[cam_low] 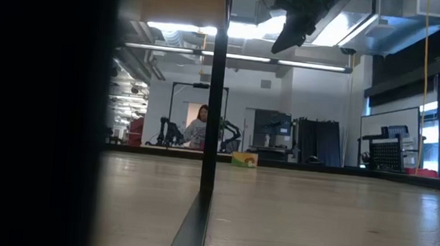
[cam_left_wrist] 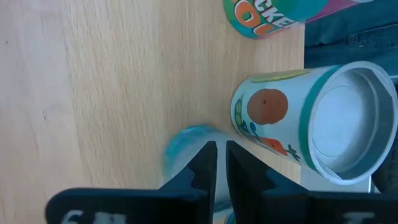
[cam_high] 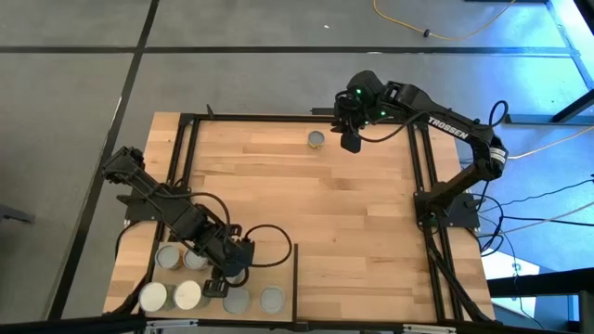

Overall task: Pick and place cans onto a shelf
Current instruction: Put the blue tuna can on the shelf

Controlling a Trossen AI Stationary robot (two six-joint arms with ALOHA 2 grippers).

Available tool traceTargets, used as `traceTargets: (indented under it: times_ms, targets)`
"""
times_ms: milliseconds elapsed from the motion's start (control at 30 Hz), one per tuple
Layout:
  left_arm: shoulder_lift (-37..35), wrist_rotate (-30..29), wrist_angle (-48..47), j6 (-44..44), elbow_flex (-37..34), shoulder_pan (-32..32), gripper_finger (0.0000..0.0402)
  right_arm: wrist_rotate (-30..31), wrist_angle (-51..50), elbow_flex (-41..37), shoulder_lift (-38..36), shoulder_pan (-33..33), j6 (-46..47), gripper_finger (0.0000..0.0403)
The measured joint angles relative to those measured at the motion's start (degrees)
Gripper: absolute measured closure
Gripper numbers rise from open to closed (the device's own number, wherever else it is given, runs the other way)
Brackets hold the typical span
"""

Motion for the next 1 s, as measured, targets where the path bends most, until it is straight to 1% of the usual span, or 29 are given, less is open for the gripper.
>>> traceTargets:
  times_ms: [133,267,433,567,667,800,1000]
  targets:
    - [0.0,0.5,-0.1,-0.2,0.0,0.0,0.0372,-0.3,0.0,0.0,0.0,0.0,0.0,0.0318]
    - [0.0,6.1,-0.8,-3.5,0.0,0.0,0.0375,-0.5,0.0,0.0,0.0,0.0,0.0,0.0318]
    - [0.0,6.9,-1.3,-5.1,0.0,-1.2,0.0376,-0.5,0.0,0.0,0.0,0.0,-0.3,0.0318]
    - [0.0,8.4,-1.4,-6.5,0.0,-1.6,0.039,-0.5,0.0,0.0,0.0,0.0,-0.3,0.0318]
    - [0.0,8.3,-1.8,-6.1,0.0,-1.8,0.0399,-0.5,0.0,0.0,0.0,0.0,-0.4,0.0318]
    - [0.0,6.4,-1.8,-4.8,0.0,-1.6,0.0401,-0.5,0.0,0.0,0.0,0.0,-0.4,0.0318]
    - [0.0,5.6,-1.8,-3.2,0.0,-1.2,0.0401,-0.5,0.0,0.0,0.0,0.0,-0.4,0.0318]
